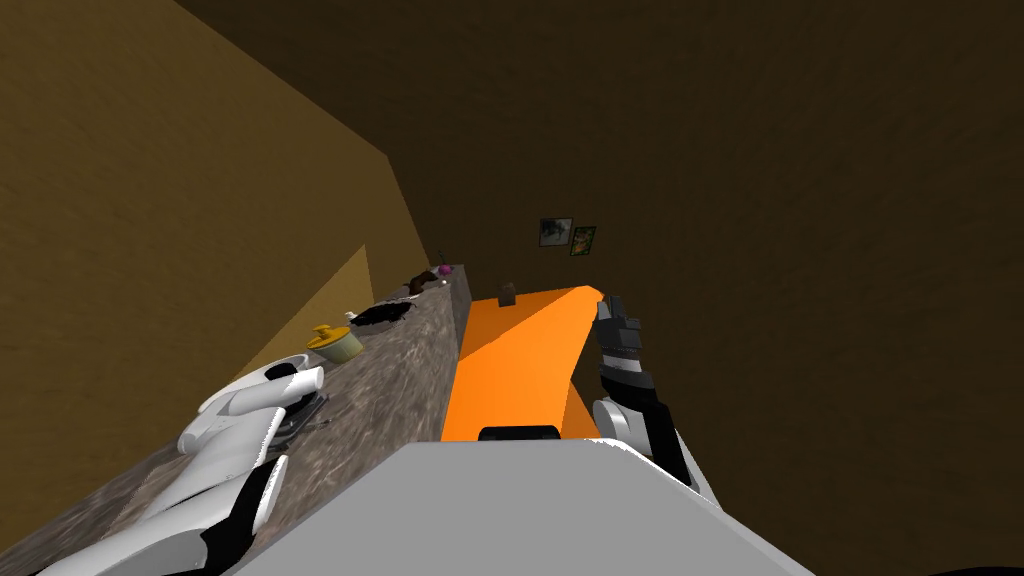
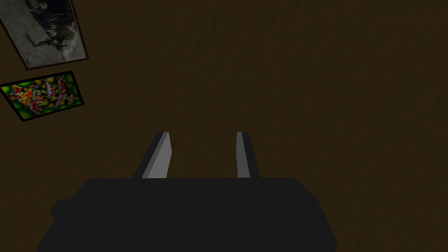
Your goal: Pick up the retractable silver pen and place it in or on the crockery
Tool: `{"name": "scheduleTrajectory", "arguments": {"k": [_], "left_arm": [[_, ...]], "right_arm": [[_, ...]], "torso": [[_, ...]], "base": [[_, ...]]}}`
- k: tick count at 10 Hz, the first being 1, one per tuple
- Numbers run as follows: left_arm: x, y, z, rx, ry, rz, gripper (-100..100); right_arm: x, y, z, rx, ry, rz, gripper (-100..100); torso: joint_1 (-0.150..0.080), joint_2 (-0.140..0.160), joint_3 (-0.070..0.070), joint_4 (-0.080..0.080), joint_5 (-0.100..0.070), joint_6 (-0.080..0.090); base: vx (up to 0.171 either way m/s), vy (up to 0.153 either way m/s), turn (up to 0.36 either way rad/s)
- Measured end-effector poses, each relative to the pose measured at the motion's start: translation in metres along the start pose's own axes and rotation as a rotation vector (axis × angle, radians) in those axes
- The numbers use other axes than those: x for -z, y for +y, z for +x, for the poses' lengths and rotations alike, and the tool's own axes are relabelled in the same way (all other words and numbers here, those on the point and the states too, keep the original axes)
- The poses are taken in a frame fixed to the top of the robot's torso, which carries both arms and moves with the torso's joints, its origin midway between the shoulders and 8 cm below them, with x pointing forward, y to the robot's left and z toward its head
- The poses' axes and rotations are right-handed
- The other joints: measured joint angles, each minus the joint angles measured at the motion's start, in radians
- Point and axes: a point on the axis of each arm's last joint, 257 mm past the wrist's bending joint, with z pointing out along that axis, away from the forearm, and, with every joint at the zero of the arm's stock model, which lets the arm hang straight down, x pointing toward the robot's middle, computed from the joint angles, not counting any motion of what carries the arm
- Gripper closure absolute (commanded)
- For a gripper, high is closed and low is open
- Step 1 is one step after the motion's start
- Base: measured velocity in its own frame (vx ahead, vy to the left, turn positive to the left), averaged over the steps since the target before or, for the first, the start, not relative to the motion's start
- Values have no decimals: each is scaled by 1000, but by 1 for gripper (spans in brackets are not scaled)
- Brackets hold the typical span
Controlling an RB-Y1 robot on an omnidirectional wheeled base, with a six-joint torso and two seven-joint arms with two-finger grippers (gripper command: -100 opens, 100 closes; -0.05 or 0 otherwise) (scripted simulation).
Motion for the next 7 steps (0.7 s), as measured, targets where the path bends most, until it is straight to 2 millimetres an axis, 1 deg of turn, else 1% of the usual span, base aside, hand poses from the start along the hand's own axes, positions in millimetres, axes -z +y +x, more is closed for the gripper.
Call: {"name": "scheduleTrajectory", "arguments": {"k": [1,2,6,7], "left_arm": [[-3,3,-2,3,1,-3,-100],[-4,4,-2,2,1,-3,100],[-4,4,-2,2,1,-5,100],[-4,4,-2,2,2,-5,0]], "right_arm": [[0,0,0,0,0,0,0],[0,0,0,0,0,0,0],[0,0,0,0,0,0,0],[0,0,0,0,0,0,0]], "torso": [[0,0,0,0,0,0],[1,1,0,0,0,0],[3,1,1,0,1,0],[3,1,1,0,1,0]], "base": [[7,-15,3],[0,0,0],[0,0,3],[0,0,0]]}}
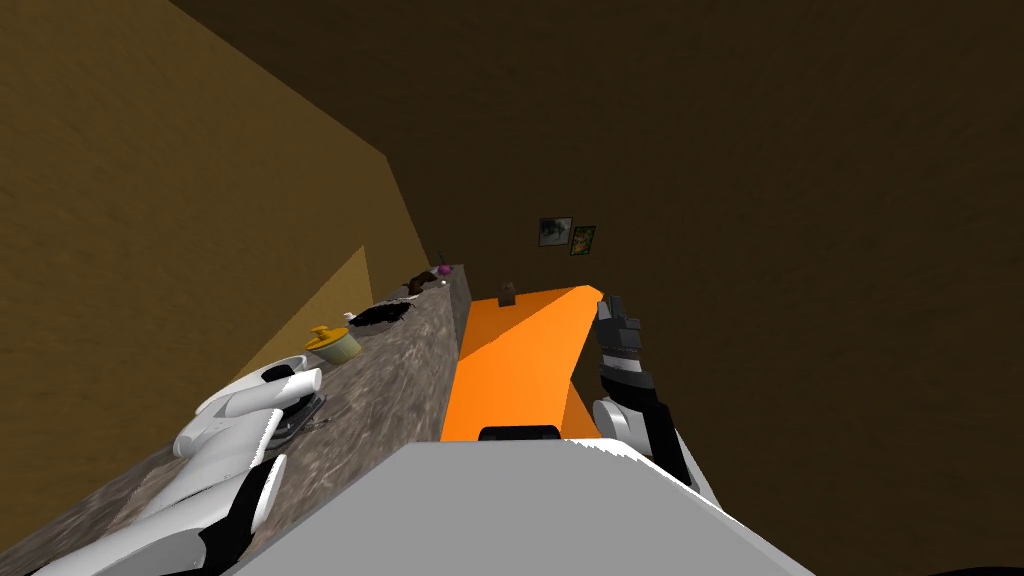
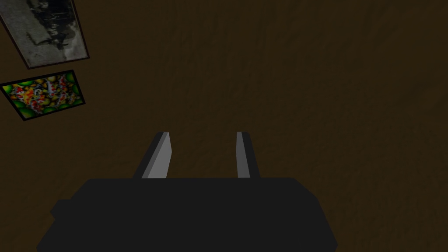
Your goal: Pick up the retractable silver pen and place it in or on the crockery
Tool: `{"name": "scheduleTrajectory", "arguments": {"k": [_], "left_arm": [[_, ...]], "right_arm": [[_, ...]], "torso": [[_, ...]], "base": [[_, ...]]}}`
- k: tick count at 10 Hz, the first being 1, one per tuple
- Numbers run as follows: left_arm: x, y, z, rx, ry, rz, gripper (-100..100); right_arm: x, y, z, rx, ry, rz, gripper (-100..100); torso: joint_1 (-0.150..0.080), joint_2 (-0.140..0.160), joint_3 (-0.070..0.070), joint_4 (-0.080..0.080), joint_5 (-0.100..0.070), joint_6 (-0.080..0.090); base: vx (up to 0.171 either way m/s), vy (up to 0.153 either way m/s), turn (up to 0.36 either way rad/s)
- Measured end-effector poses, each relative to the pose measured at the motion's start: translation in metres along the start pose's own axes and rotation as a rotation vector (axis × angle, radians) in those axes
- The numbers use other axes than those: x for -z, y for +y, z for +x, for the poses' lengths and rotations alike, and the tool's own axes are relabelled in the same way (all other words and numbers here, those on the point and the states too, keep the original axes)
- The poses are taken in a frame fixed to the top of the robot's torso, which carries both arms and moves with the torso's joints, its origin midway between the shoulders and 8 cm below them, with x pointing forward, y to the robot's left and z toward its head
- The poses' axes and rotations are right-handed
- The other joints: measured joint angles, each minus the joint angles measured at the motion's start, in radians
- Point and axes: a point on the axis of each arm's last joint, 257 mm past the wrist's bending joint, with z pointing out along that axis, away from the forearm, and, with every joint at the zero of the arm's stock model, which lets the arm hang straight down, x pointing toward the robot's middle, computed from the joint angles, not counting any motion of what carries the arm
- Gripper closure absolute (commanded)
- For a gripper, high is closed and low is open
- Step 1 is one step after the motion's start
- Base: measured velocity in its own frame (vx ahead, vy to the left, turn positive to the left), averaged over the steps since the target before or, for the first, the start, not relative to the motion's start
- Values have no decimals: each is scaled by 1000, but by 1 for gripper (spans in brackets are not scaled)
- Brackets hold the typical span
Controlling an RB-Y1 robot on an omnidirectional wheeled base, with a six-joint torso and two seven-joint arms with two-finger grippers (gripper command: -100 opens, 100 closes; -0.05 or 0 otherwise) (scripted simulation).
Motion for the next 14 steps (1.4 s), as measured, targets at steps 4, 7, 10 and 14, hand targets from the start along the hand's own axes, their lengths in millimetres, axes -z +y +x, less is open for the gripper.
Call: {"name": "scheduleTrajectory", "arguments": {"k": [4,7,10,14], "left_arm": [[6,-5,11,-8,5,-4,100],[16,-13,24,-16,6,-4,100],[26,-20,35,-22,6,1,100],[41,-26,56,-26,10,-3,100]], "right_arm": [[0,0,0,0,0,0,0],[0,0,0,0,0,0,0],[0,0,0,0,0,0,0],[0,0,0,0,0,0,0]], "torso": [[3,1,1,0,1,0],[2,1,1,0,0,0],[2,1,1,0,0,0],[2,2,1,1,0,-1]], "base": [[-17,42,21],[-17,35,21],[-14,34,24],[-18,36,20]]}}
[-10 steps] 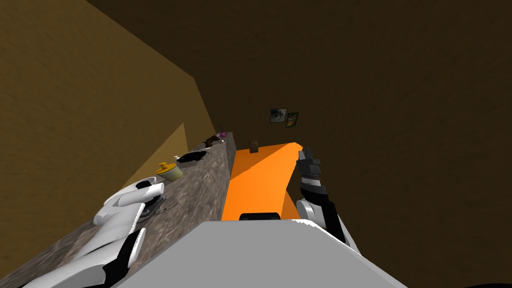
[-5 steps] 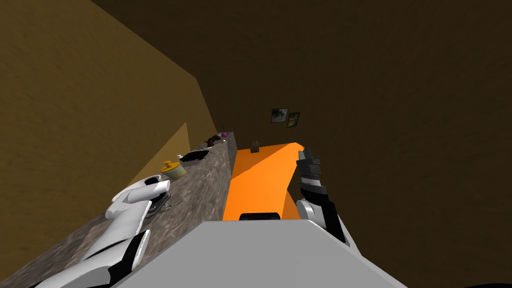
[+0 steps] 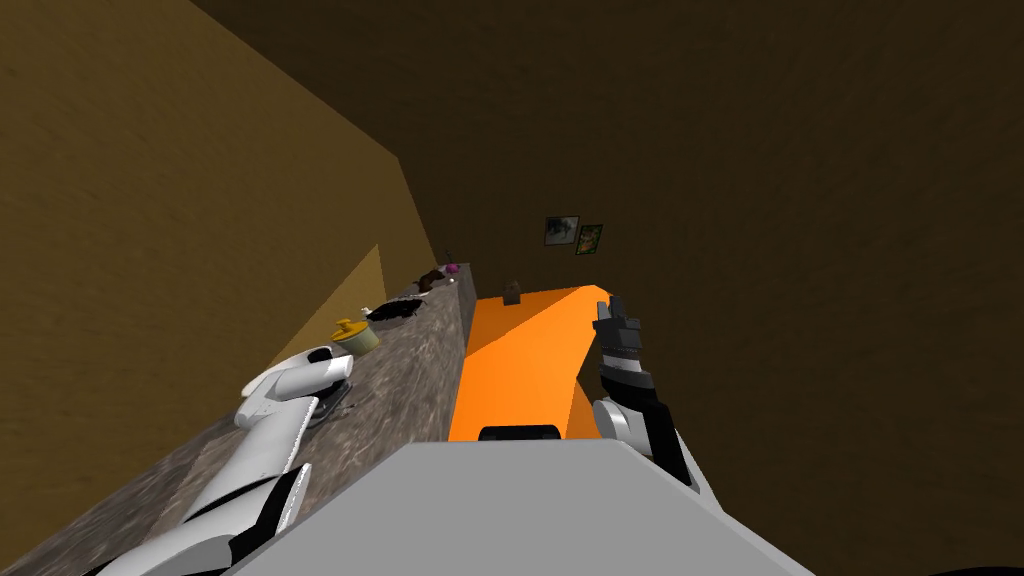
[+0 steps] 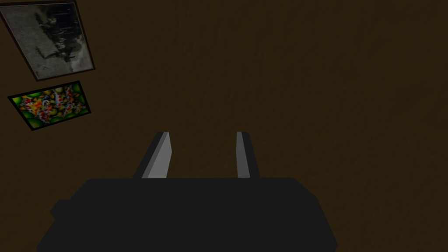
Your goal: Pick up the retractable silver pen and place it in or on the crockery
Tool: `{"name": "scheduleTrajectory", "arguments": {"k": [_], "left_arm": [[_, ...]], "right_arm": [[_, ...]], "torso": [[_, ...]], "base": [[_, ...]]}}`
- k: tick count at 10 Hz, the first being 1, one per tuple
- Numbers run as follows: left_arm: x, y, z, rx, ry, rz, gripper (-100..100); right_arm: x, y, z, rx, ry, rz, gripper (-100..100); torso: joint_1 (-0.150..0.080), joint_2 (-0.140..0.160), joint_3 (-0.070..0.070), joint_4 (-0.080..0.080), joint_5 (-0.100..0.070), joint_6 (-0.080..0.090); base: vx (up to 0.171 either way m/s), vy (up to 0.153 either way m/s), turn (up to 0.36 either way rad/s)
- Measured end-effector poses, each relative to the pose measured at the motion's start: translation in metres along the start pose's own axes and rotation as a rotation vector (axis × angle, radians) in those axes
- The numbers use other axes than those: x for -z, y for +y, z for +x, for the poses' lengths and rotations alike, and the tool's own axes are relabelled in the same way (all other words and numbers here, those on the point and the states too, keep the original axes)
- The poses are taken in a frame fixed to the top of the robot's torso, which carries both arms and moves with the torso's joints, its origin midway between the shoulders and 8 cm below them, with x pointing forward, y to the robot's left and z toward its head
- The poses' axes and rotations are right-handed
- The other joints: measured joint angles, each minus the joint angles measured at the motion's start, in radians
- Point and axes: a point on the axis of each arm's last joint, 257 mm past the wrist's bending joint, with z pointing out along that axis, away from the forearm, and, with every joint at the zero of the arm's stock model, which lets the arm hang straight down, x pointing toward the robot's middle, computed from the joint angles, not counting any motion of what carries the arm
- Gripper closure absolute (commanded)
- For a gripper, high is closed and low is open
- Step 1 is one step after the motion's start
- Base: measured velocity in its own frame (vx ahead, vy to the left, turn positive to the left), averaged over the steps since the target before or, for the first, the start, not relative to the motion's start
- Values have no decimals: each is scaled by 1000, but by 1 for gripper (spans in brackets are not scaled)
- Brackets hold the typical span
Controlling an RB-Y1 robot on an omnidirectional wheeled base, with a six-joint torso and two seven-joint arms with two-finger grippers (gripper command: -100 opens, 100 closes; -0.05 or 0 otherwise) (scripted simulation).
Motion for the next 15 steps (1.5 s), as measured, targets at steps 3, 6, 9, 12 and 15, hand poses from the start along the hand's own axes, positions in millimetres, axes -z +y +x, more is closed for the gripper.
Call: {"name": "scheduleTrajectory", "arguments": {"k": [3,6,9,12,15], "left_arm": [[11,-7,8,0,-3,9,100],[10,-4,2,2,-2,2,100],[14,7,-29,-3,-10,-10,100],[14,13,-54,-5,-12,-21,100],[27,26,-90,-7,-15,-28,100]], "right_arm": [[0,0,0,0,0,0,0],[0,0,0,0,0,0,0],[0,0,0,0,0,0,0],[0,0,0,0,0,0,0],[0,0,0,0,0,0,0]], "torso": [[-1,-1,0,0,0,1],[0,-4,-2,0,-1,0],[2,-8,-5,-2,0,1],[3,-9,-5,-2,-1,1],[5,-10,-6,-2,0,1]], "base": [[-9,23,8],[43,37,0],[95,65,0],[105,72,-3],[101,91,2]]}}
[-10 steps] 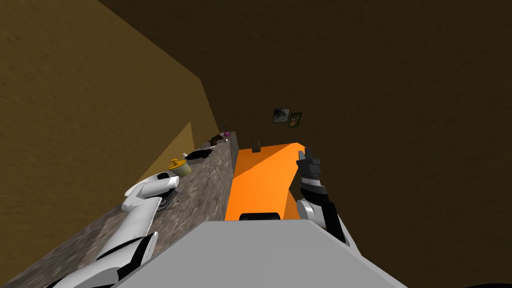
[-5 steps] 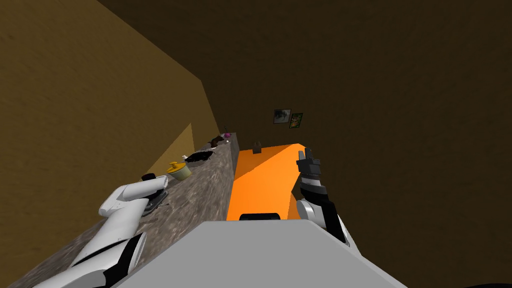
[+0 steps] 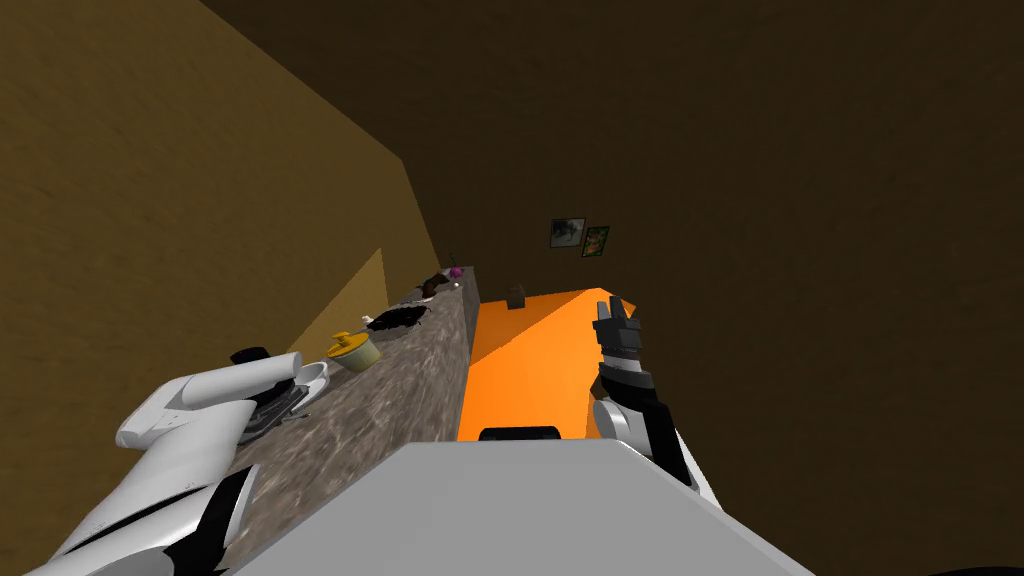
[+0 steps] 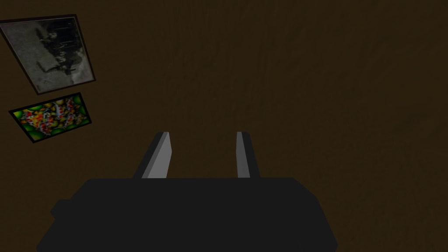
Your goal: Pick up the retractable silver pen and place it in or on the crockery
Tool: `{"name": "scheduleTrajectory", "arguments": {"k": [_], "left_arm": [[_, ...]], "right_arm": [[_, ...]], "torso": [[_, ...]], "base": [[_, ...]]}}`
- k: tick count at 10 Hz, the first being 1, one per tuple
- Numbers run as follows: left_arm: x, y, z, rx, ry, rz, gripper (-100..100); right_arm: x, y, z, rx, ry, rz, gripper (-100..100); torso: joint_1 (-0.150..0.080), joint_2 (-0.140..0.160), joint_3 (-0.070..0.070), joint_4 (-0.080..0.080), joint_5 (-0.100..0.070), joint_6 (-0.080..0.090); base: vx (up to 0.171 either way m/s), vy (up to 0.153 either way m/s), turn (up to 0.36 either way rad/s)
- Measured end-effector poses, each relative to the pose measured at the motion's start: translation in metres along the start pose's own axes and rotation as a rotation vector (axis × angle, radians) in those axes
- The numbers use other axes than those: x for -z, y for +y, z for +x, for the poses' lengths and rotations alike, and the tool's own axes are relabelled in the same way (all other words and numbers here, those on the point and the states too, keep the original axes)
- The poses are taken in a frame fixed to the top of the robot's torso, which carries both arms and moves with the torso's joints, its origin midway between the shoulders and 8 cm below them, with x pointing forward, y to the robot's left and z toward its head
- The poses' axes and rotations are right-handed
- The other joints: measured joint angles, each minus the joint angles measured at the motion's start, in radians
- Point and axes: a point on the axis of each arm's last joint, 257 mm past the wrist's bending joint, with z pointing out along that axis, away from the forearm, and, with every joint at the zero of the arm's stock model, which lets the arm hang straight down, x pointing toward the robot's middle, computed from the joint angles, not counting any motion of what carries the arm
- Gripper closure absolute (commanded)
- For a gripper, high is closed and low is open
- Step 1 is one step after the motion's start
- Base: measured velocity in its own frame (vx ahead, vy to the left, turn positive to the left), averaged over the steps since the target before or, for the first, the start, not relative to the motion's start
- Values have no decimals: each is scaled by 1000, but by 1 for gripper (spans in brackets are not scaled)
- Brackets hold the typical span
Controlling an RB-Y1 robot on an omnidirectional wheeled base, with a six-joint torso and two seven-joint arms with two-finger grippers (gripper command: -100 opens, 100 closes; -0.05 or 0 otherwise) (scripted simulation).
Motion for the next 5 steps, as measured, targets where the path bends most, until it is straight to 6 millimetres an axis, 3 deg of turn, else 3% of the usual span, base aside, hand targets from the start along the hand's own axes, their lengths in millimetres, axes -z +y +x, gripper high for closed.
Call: {"name": "scheduleTrajectory", "arguments": {"k": [5], "left_arm": [[3,11,-27,1,4,-5,100]], "right_arm": [[0,0,0,0,0,0,0]], "torso": [[-4,3,1,0,0,0]], "base": [[65,43,0]]}}
